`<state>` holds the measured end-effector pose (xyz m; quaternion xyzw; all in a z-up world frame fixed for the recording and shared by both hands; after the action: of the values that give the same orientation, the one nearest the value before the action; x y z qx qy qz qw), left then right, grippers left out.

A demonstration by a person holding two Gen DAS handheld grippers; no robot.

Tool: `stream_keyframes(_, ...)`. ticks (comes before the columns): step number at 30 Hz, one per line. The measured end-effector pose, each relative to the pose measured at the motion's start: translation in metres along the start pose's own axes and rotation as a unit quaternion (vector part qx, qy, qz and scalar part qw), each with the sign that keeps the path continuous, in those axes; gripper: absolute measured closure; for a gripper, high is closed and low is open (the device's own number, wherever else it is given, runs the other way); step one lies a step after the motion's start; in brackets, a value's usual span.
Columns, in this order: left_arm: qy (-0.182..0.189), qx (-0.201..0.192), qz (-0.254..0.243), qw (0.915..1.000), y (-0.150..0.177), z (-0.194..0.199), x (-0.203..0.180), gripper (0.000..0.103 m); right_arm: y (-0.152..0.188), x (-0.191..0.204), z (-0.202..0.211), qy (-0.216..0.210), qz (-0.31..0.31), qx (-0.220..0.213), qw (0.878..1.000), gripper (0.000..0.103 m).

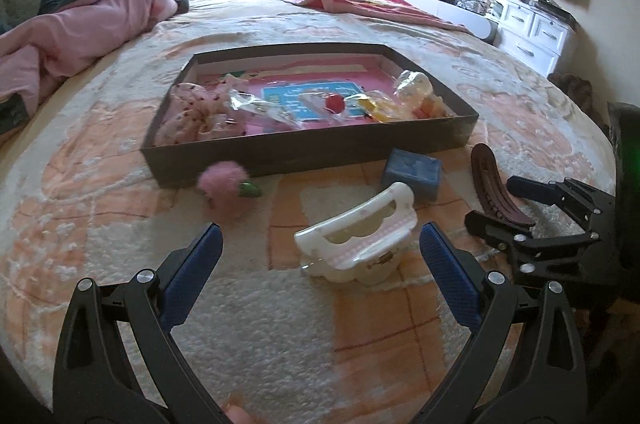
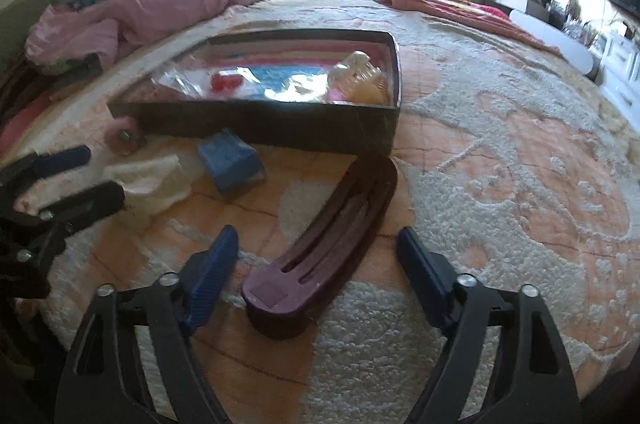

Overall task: Organize jewelry
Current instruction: 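Grasp the white claw clip with the left tool while the right tool grasps the maroon clip, then carry the white claw clip and maroon clip into the tray and release both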

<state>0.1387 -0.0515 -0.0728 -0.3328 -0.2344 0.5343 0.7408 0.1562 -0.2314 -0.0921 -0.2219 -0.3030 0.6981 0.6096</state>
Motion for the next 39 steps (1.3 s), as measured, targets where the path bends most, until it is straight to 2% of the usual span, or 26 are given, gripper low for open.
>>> stream_keyframes(8,0.003,0.002,-0.008,1.0000,-0.002,-0.015,-0.014,0.013,0.005,-0.006,0.004,0.017,0.004,-0.006,1.000,0.063)
stream_keyframes(11,-0.002,0.008,-0.015,0.9999,-0.002,-0.020,-0.021,0.016,0.005,-0.008,0.007,0.018,0.003,-0.008,1.000,0.071)
stream_keyframes(16,-0.002,0.023,-0.018,0.9996,0.001,-0.031,-0.026,0.037,0.005,-0.012,0.013,0.015,-0.005,-0.010,1.000,0.072)
stream_keyframes(18,-0.005,0.024,-0.019,0.9995,0.001,-0.032,-0.026,0.042,0.004,-0.014,0.016,0.013,-0.010,-0.010,1.000,0.072)
stream_keyframes(29,0.008,0.006,-0.014,0.9998,-0.003,-0.014,-0.024,0.044,0.003,-0.013,0.040,-0.019,-0.016,-0.039,0.999,0.072)
stream_keyframes(39,-0.006,-0.016,0.017,0.9997,-0.008,0.008,-0.003,0.044,-0.006,0.008,0.052,-0.051,0.012,-0.059,0.997,0.072)
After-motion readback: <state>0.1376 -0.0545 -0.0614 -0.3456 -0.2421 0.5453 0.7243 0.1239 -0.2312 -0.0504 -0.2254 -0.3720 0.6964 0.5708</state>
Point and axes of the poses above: each gripper's, at about its wrist camera, not at the fingertips, and z roughly against the way its jaws point, x to its left, y to its underside, the point moved 1 cm from there along -z, roughly the way its jaws point, and after that the axes turned 5 degrees about -z, right-handed, at the moved point
